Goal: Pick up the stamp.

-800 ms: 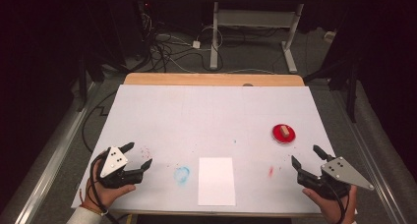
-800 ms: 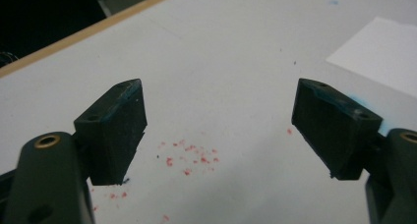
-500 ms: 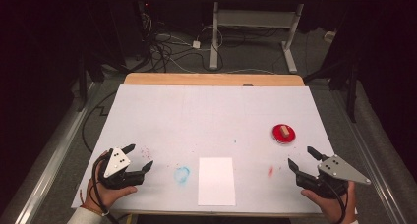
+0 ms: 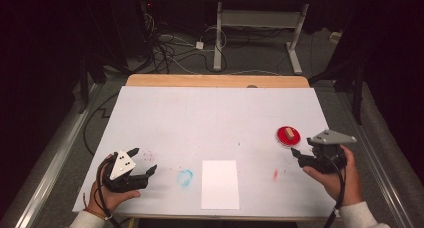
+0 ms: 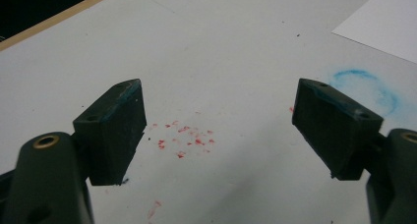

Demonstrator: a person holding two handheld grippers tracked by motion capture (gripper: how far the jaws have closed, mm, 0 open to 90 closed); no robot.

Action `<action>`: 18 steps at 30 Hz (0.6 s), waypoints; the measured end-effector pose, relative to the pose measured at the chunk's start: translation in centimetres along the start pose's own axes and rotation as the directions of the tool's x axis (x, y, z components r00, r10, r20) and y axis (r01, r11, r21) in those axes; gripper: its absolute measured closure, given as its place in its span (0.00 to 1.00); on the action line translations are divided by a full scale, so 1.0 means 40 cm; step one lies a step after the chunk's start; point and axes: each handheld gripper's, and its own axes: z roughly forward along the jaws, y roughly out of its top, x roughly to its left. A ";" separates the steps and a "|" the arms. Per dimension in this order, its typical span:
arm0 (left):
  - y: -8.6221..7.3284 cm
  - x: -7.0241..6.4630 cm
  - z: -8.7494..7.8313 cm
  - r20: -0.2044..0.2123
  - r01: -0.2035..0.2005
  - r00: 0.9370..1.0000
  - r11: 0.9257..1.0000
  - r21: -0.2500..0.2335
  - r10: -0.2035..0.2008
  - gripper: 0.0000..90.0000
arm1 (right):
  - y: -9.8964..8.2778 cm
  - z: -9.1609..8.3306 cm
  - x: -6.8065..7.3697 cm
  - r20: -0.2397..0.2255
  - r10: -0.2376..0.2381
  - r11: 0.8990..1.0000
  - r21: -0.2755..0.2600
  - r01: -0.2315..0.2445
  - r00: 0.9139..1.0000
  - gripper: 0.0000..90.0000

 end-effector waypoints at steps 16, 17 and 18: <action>-0.002 0.001 0.002 0.007 0.003 1.000 1.000 0.007 -0.003 0.21 | 0.151 0.203 -0.088 -0.004 0.069 0.921 0.384 -0.062 0.998 0.53; -0.003 0.002 0.002 0.009 0.002 1.000 1.000 0.009 -0.002 0.21 | 0.150 0.213 -0.089 -0.004 0.066 0.917 0.394 -0.059 0.998 0.55; -0.003 0.002 0.001 0.006 -0.001 1.000 1.000 0.008 0.001 0.21 | 0.150 0.221 -0.090 -0.004 0.070 0.913 0.404 -0.062 0.998 0.56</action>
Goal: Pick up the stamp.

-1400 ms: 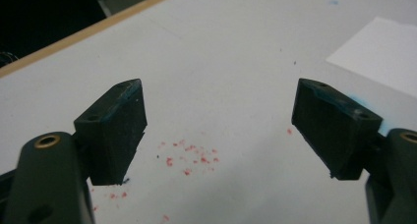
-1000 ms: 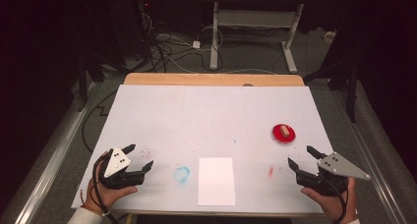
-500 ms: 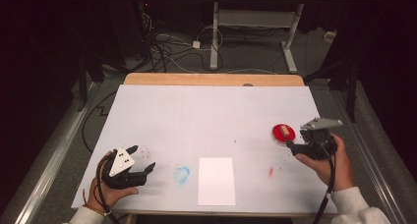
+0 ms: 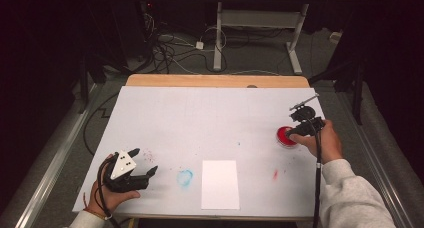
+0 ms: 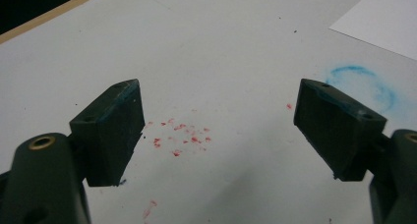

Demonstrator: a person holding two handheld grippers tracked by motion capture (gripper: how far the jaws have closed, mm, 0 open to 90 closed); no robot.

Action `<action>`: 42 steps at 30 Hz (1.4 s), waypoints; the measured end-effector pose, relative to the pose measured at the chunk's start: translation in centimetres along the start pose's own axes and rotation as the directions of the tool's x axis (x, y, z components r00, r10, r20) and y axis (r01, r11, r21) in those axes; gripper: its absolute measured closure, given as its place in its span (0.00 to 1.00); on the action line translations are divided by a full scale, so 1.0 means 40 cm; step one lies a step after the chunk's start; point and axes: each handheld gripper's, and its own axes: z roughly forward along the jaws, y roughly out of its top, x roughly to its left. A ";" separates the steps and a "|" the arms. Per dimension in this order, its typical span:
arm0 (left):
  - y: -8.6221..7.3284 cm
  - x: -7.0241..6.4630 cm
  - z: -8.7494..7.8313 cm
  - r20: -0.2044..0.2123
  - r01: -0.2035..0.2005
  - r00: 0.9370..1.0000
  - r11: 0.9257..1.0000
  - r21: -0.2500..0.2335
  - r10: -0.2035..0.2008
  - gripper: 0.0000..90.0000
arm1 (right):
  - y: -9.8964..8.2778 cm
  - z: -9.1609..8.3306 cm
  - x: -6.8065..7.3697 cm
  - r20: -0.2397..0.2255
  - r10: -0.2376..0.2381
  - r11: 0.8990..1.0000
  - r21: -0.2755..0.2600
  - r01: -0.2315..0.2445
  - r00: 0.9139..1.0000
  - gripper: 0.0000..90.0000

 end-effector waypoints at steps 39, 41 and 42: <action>0.004 -0.008 0.007 0.022 -0.013 1.000 1.000 0.016 0.013 0.22 | 0.000 0.070 -0.013 -0.020 -0.024 1.000 0.011 0.024 1.000 0.85; 0.003 -0.008 0.008 0.022 -0.013 1.000 1.000 0.015 0.013 0.22 | -0.001 0.070 -0.014 -0.024 -0.024 1.000 0.009 0.024 0.999 0.85; 0.003 -0.008 0.009 0.022 -0.016 1.000 1.000 0.017 0.015 0.22 | -0.002 0.071 -0.015 -0.031 -0.015 1.000 0.004 0.015 0.999 0.85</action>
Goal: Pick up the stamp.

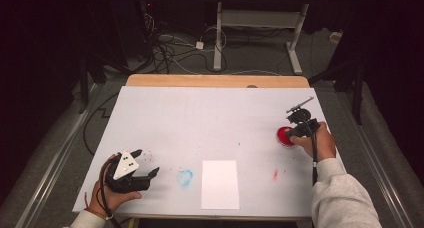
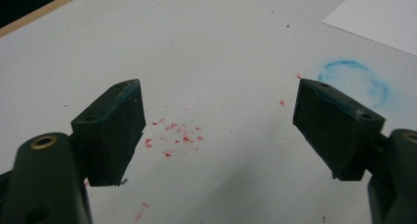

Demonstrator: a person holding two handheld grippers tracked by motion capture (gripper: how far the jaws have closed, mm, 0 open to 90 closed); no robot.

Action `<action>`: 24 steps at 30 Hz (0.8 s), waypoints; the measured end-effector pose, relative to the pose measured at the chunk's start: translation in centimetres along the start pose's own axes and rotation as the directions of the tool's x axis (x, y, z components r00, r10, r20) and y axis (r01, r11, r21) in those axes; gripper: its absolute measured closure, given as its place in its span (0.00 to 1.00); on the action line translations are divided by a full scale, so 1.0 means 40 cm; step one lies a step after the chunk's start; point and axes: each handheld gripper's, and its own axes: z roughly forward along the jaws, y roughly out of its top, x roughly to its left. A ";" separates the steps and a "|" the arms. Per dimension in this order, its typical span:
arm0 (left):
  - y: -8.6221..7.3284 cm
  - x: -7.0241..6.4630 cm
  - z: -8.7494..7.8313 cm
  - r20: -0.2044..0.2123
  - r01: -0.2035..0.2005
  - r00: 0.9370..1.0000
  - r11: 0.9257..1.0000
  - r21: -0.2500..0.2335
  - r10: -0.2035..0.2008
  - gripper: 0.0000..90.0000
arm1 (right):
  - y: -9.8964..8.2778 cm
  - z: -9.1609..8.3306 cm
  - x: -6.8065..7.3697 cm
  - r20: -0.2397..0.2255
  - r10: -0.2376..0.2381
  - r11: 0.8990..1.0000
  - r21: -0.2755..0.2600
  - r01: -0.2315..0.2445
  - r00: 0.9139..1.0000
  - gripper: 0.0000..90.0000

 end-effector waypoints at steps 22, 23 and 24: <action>-0.002 0.006 -0.001 0.010 0.007 1.000 1.000 -0.011 -0.007 0.22 | -0.005 -0.005 0.000 0.003 -0.021 1.000 -0.016 0.021 1.000 0.85; -0.003 0.006 -0.001 0.009 0.006 1.000 1.000 -0.010 -0.006 0.22 | -0.006 -0.007 -0.002 0.000 -0.017 1.000 -0.019 0.017 1.000 0.85; -0.004 0.007 -0.001 0.011 0.006 1.000 1.000 -0.010 -0.005 0.22 | -0.007 -0.008 -0.004 0.004 -0.015 1.000 -0.022 0.015 1.000 0.85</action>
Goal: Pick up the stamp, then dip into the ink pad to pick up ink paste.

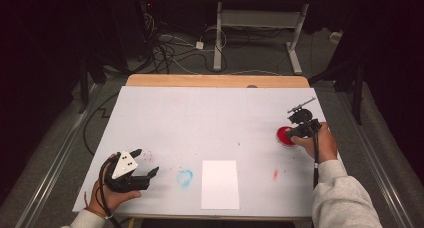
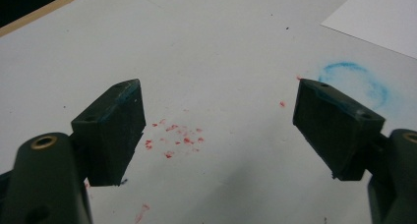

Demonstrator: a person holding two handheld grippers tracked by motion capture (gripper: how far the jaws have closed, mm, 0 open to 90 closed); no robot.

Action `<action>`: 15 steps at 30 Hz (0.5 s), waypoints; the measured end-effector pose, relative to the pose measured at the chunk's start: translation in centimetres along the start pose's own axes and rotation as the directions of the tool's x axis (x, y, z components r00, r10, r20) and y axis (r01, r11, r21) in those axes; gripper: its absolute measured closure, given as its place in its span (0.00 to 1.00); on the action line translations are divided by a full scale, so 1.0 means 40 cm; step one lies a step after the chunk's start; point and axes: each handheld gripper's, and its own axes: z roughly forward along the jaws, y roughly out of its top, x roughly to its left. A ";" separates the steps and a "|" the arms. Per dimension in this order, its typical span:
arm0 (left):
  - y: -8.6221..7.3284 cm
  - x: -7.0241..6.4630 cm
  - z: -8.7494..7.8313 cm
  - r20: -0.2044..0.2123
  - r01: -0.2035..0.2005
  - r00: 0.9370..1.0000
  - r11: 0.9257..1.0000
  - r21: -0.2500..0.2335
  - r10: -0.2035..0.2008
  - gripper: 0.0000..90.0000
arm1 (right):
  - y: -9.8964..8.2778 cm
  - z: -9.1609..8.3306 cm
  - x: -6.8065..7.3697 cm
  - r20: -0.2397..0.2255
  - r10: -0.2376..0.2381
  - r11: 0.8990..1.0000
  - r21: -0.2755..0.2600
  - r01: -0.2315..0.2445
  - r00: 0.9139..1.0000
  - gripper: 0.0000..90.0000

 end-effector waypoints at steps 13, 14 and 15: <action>-0.002 -0.004 -0.005 -0.004 -0.011 1.000 1.000 0.009 0.011 0.22 | 0.005 -0.113 -0.014 -0.001 -0.007 0.993 -0.120 0.007 1.000 0.85; -0.002 -0.004 -0.005 -0.002 -0.010 1.000 1.000 0.009 0.010 0.22 | 0.006 -0.119 -0.014 -0.001 -0.011 0.993 -0.119 0.010 1.000 0.85; -0.001 -0.004 -0.005 -0.003 -0.011 1.000 1.000 0.009 0.011 0.22 | 0.006 -0.125 -0.016 0.001 -0.013 0.992 -0.125 0.013 1.000 0.85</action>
